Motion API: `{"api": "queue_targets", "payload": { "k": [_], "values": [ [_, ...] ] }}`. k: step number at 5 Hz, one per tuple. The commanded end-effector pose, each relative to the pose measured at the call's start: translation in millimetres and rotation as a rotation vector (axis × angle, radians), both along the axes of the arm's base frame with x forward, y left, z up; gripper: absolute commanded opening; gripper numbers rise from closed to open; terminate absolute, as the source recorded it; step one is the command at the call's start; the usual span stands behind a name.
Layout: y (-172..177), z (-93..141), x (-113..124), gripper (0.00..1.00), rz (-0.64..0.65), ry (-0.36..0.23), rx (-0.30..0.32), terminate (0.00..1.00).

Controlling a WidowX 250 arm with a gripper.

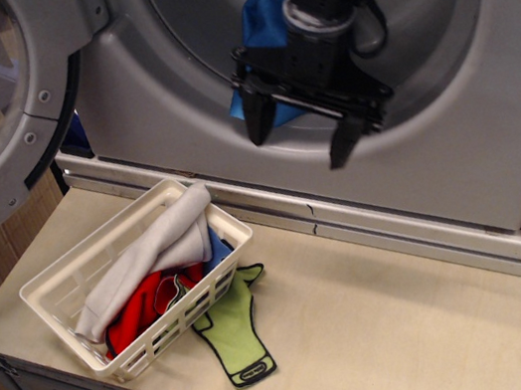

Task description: Take clothes out of laundry machine

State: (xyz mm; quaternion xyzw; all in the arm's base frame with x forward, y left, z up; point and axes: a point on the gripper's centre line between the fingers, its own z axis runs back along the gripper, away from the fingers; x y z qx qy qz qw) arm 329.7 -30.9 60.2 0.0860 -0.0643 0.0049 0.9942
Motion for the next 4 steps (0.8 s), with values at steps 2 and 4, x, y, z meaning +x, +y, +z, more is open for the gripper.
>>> {"api": "queue_targets", "payload": {
  "k": [2, 4],
  "values": [
    [33, 46, 44, 1.0, -0.057, -0.379, 0.012, 0.0],
    [37, 30, 80, 1.0, -0.118, -0.487, -0.034, 0.0]
  ]
}}
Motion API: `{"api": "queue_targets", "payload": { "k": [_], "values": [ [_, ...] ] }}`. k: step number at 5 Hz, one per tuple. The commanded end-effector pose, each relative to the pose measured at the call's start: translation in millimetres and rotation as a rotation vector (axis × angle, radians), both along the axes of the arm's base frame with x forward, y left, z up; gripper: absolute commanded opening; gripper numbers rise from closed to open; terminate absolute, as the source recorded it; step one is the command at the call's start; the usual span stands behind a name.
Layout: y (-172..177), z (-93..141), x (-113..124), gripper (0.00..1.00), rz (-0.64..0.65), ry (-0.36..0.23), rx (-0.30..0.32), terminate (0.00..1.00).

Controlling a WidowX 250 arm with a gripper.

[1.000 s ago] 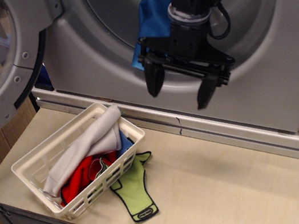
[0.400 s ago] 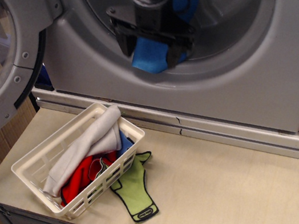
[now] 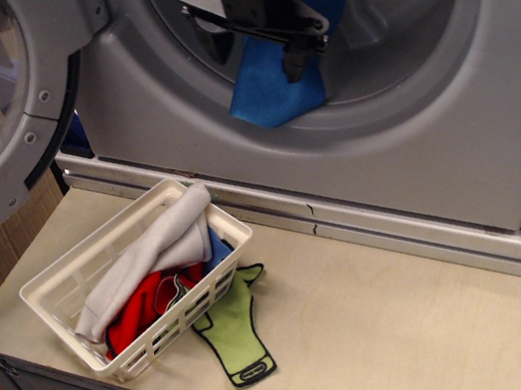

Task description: Take clothes out of laundry machine

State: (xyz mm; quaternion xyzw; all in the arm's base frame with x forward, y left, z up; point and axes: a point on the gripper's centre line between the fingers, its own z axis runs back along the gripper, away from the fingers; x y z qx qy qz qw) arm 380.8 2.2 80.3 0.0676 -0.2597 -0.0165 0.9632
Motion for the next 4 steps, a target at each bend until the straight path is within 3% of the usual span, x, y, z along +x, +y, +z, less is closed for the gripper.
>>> {"api": "queue_targets", "payload": {
  "k": [1, 2, 4],
  "values": [
    [5, 3, 38, 0.0, -0.055, -0.148, -0.046, 0.0],
    [4, -6, 44, 0.0, -0.031, -0.133, -0.048, 0.0],
    [11, -1, 23, 0.0, 0.052, -0.129, -0.066, 0.0]
  ]
}}
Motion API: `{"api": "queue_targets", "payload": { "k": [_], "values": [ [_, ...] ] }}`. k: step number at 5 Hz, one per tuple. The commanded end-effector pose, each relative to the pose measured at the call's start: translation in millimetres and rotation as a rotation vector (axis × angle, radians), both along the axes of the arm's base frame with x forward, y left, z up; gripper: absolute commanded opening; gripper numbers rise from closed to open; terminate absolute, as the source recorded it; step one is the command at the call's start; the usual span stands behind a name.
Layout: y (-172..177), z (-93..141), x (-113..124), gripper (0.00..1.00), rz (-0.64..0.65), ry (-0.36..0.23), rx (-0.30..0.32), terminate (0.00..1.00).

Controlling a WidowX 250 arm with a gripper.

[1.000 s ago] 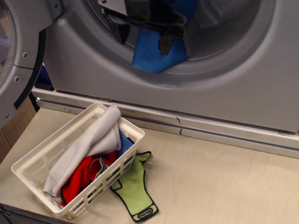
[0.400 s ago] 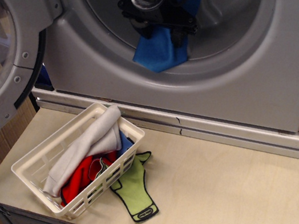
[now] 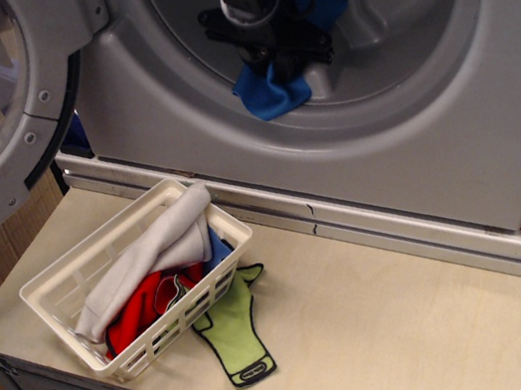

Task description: Take clothes out of laundry machine

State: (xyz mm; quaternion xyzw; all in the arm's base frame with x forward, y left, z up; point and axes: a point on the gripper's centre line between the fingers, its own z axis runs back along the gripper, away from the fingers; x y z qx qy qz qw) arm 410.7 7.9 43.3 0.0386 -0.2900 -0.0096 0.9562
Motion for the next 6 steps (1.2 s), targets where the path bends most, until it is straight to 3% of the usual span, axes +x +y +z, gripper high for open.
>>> {"api": "queue_targets", "payload": {
  "k": [1, 3, 4, 5, 6],
  "values": [
    [2, 51, -35, 0.0, 0.151, -0.029, -0.017, 0.0],
    [-19, 64, -106, 0.0, 0.321, 0.175, -0.07, 0.0],
    [-20, 46, -135, 0.0, 0.408, 0.276, -0.099, 0.0],
    [-15, 30, -170, 0.0, 0.585, 0.328, -0.176, 0.0],
    [1, 26, -200, 0.0, 0.732, 0.374, -0.21, 0.0]
  ]
}}
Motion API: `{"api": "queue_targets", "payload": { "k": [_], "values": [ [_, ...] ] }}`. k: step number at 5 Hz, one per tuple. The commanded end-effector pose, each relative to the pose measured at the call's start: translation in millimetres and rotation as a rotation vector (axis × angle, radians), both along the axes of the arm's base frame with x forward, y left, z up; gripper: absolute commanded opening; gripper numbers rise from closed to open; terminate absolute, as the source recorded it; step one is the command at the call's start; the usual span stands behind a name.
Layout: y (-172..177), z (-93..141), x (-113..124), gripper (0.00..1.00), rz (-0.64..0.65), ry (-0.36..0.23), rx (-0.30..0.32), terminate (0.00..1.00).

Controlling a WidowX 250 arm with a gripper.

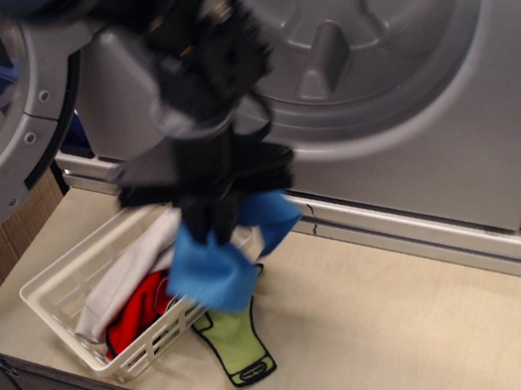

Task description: Take clothes out of laundry machine

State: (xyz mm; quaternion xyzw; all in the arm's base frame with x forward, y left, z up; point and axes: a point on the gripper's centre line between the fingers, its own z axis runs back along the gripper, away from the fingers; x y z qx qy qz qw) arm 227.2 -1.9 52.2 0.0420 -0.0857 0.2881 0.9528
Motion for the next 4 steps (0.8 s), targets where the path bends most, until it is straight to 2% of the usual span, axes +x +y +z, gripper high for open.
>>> {"api": "queue_targets", "payload": {
  "k": [1, 2, 3, 4],
  "values": [
    [32, 10, -29, 0.0, 0.223, 0.001, -0.028, 0.0],
    [49, -2, -17, 0.0, 0.213, -0.022, -0.036, 0.0],
    [60, -7, 3, 0.0, 0.192, -0.074, -0.019, 0.0],
    [66, -13, 26, 0.0, 0.161, -0.08, -0.008, 0.0]
  ]
}}
